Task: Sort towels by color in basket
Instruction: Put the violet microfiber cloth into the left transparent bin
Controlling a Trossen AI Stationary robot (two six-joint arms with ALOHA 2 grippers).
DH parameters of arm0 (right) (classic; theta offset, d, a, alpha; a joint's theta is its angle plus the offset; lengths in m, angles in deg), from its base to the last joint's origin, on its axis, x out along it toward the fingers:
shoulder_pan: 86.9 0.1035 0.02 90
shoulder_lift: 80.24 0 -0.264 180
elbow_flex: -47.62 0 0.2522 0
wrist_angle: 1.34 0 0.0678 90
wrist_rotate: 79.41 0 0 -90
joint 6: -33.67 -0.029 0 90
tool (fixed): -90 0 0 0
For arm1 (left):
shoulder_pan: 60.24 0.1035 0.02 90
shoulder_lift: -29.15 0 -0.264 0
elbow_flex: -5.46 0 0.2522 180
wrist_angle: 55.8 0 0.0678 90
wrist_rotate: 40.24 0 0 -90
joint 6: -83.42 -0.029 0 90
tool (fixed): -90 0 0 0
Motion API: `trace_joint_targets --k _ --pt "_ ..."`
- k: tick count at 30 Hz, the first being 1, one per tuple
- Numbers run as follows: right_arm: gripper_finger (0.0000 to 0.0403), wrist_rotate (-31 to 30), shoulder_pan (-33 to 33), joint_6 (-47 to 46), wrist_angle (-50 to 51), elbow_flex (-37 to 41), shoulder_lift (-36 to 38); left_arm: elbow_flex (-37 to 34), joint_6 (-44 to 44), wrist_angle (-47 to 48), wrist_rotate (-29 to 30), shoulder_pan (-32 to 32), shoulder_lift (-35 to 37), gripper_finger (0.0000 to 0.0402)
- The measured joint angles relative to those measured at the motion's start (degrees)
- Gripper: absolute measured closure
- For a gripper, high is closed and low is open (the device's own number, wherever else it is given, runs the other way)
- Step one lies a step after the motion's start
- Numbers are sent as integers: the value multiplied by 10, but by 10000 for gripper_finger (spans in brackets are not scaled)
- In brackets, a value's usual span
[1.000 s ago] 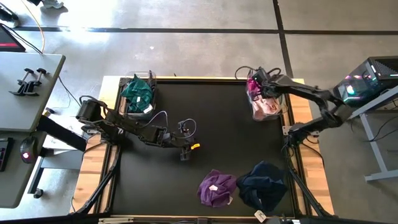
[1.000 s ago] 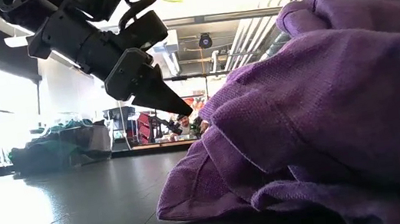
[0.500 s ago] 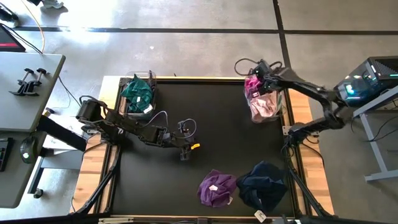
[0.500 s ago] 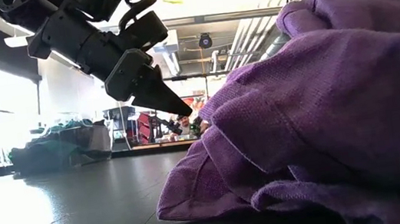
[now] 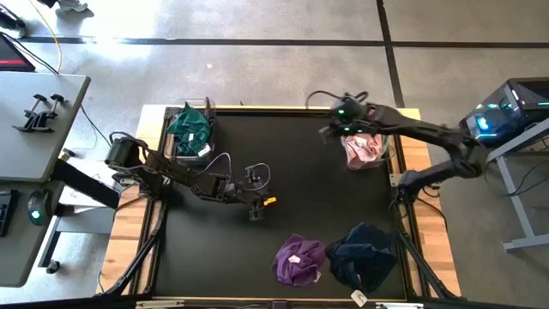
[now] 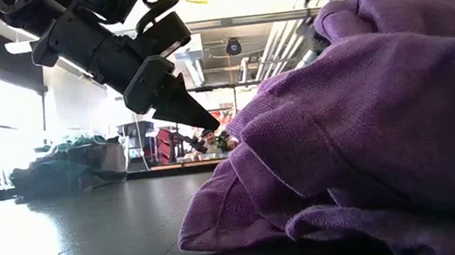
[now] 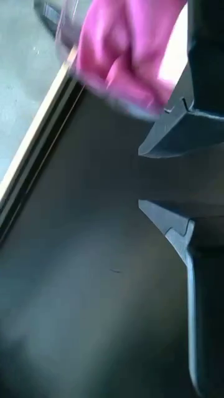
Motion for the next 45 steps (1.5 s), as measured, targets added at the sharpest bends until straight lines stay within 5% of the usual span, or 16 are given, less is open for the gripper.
trace_joint_targets --k 12,24,32,45 --pt "355 -121 -90 26 -105 -40 -230 0 -4 1 24 0 0 326" --pt "373 -133 -63 69 -100 -62 -142 0 6 7 26 -2 0 326" --pt "373 -63 111 114 -96 -61 -57 0 7 18 47 -16 0 326" --pt "373 -48 505 77 -68 -60 -90 0 -38 9 83 -64 20 326"
